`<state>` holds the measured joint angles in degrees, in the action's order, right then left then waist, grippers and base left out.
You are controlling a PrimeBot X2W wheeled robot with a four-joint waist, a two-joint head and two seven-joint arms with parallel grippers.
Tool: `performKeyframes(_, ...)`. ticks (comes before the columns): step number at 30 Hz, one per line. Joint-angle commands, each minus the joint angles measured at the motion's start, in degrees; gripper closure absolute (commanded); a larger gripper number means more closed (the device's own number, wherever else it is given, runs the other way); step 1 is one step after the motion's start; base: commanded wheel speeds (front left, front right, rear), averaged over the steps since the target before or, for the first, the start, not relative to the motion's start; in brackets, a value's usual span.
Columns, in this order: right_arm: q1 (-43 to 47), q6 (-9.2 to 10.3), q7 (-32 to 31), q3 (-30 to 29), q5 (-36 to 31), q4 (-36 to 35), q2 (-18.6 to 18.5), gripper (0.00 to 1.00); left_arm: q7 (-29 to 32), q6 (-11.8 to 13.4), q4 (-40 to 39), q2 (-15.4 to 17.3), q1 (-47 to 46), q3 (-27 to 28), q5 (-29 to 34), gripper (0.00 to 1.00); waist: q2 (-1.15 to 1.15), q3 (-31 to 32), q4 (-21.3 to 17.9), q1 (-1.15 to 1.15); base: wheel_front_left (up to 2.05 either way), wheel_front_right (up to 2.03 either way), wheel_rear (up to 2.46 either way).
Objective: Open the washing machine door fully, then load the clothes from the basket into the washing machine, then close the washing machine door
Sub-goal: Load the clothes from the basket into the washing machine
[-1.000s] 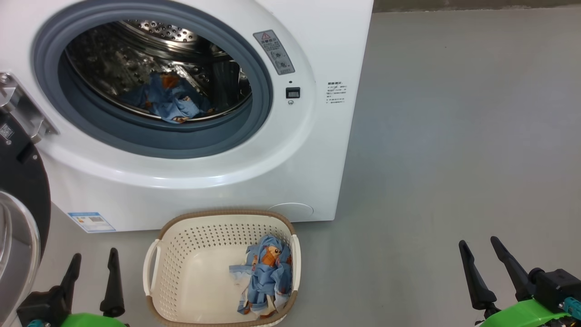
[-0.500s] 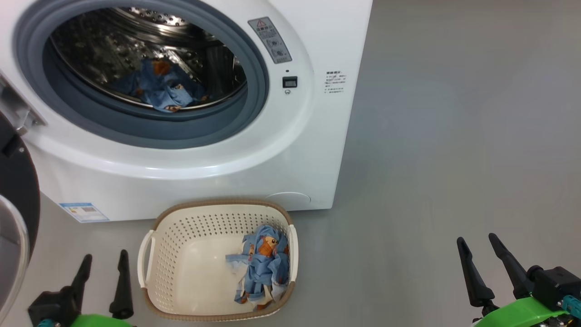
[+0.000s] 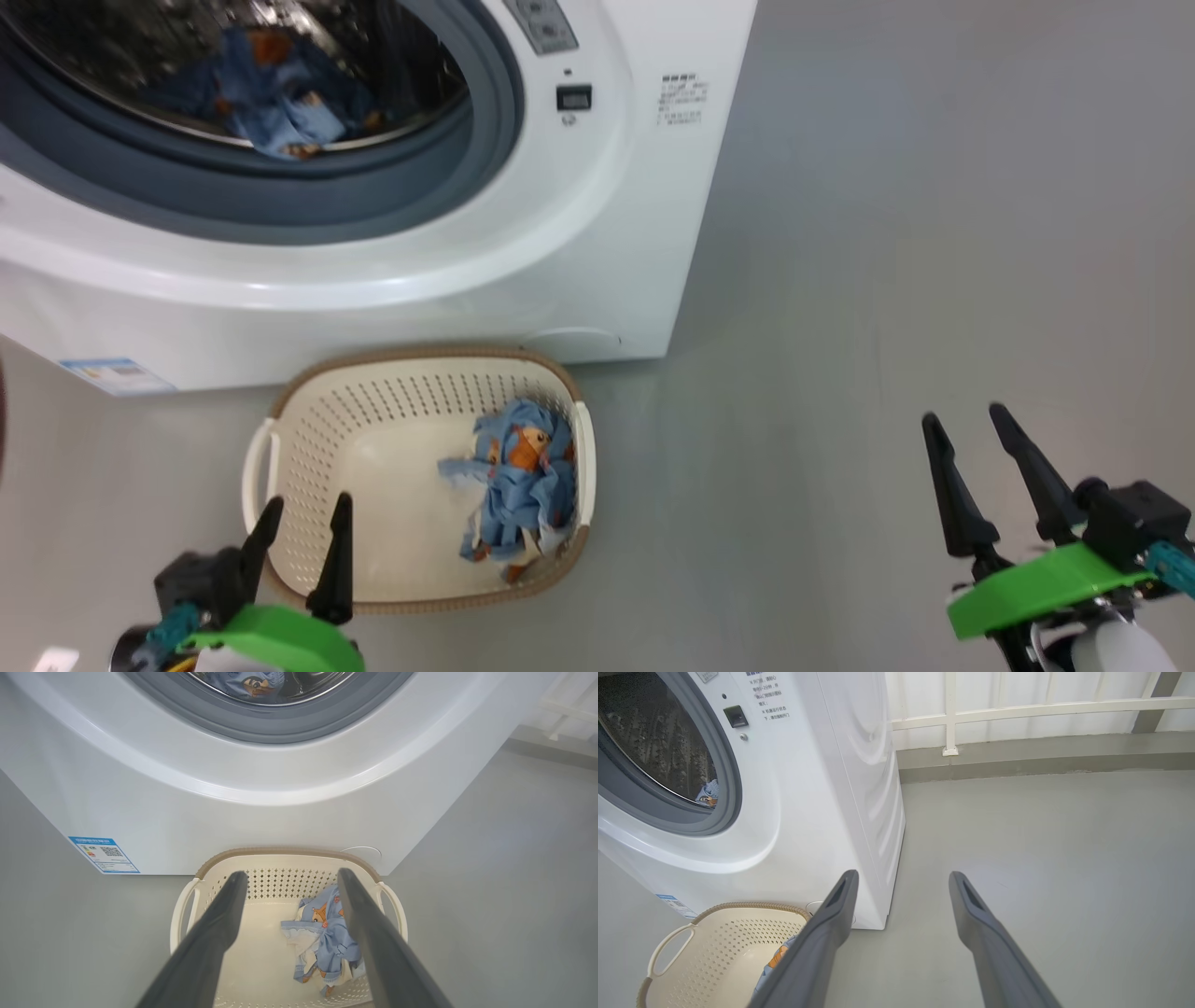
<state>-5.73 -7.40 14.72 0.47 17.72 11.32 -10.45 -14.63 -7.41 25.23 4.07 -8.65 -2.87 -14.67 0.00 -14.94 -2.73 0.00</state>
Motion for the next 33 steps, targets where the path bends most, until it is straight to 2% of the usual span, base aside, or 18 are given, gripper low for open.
performKeyframes(1,-1.51,-0.09,0.28,1.44,-0.38,-1.6,-0.17,0.0,-0.37,-0.08,-0.3,0.65,-2.23,1.38,-0.53,0.0,0.0,-3.9,-1.21,0.0,0.0,0.0,0.0)
performKeyframes(6,-4.57,-0.09,0.28,1.85,-0.66,-2.16,1.07,0.0,-0.37,-0.08,3.26,0.52,-6.45,-0.58,-1.6,0.0,0.0,-8.59,-2.52,0.0,0.0,0.0,0.0)
performKeyframes(16,-10.0,-0.09,0.28,2.23,-0.64,-2.55,3.34,0.0,-0.37,-0.08,12.8,3.0,-16.32,-8.01,-4.6,0.0,0.0,-16.42,-5.37,0.0,0.0,0.0,0.0)
performKeyframes(27,-14.3,-0.09,0.28,2.93,-0.46,-3.14,5.34,0.0,-0.37,-0.08,27.42,5.46,-28.76,-21.87,-13.75,0.0,0.0,-24.06,-9.2,0.0,0.0,0.0,0.0)
performKeyframes(33,-15.37,-0.09,0.28,3.37,-0.42,-3.42,6.24,0.0,-0.37,-0.08,32.04,7.37,-32.9,-30.0,-19.65,0.0,0.0,-26.09,-10.94,0.0,0.0,0.0,0.0)
